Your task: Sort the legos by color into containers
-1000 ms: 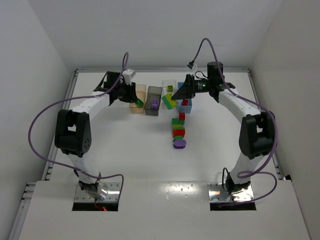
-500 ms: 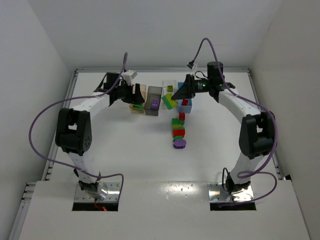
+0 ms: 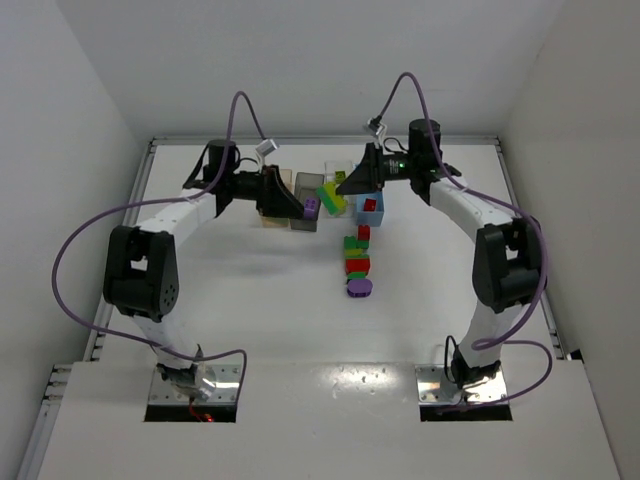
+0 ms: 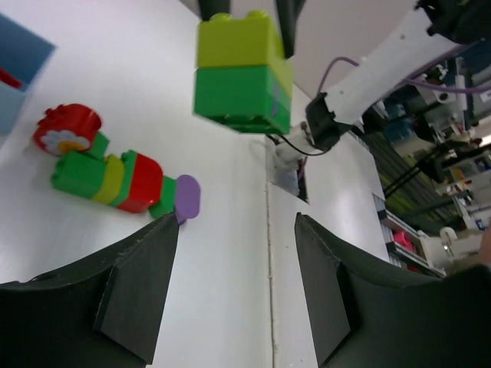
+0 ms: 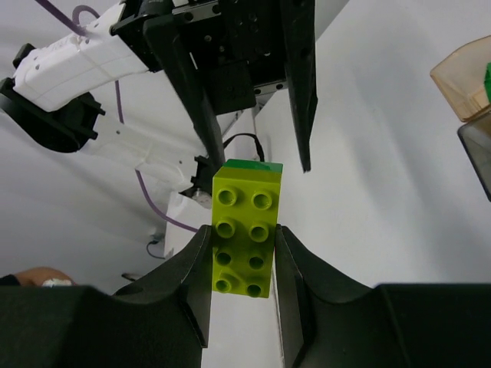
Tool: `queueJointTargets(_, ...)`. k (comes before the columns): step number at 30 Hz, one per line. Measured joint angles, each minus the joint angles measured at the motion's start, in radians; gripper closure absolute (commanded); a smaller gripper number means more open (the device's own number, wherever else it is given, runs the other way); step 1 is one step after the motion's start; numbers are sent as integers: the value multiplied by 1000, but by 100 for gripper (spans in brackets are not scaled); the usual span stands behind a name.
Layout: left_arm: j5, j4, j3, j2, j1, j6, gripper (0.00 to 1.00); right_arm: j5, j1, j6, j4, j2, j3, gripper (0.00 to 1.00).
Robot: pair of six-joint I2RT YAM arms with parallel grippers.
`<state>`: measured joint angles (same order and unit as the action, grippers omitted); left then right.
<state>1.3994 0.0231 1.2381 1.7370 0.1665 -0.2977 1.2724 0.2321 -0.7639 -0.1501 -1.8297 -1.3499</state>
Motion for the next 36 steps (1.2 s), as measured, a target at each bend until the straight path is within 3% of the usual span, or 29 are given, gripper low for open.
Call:
queueJointTargets(29, 57, 51, 0, -25, 24, 27, 32, 50, 114, -76, -89, -77, -38, 94)
queueJointTargets(32, 59, 59, 0, -25, 24, 27, 35, 52, 118, -76, -89, -94, -45, 94)
queueJointTargets(36, 61, 65, 1, -24, 24, 29, 47, 53, 119, -76, -89, -111, -58, 94)
